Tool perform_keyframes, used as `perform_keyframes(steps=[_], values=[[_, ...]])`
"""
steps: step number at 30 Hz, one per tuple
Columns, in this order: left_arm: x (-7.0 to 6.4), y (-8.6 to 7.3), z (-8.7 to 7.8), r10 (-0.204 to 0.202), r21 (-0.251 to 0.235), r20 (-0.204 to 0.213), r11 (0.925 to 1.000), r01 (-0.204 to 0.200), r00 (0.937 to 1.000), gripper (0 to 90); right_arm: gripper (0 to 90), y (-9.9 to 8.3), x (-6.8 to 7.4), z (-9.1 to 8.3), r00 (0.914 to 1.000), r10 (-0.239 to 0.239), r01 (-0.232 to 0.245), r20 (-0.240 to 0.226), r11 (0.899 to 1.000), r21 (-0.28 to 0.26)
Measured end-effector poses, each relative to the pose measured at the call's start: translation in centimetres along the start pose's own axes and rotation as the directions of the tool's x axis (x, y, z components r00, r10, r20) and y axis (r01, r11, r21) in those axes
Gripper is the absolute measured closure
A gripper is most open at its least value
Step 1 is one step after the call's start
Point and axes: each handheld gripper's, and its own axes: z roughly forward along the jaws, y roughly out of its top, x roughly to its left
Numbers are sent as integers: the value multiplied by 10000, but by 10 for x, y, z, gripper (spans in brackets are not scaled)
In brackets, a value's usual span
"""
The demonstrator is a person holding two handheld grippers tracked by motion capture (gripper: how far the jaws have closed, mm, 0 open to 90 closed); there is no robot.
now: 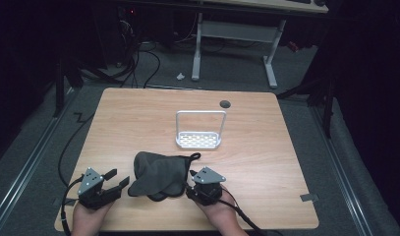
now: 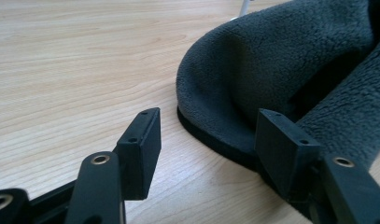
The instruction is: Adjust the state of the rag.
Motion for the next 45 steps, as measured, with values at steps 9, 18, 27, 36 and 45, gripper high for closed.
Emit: perform_keyframes(steps=[9,18,27,36,45], values=[[1,0,-4,137,-18,-56,9999,-137,9999,414,850,1,5,6,9992,-348,350,202,9993,-99],[-2,0,-1,209,40,4,9998,-209,9998,414,846,10,8,-10,9984,-532,543,192,9965,-630],[-3,0,1,286,130,-17,9995,-286,9996,414,848,25,-11,-43,9954,-359,494,887,9867,-1551],[-3,0,1,281,124,1,9995,-281,9996,414,849,9,-49,-84,9788,452,-50,1996,9803,-1973],[-11,3,4,282,47,246,9996,-283,9993,415,852,-4,-69,-115,9648,1148,-608,2365,9727,-2239]])
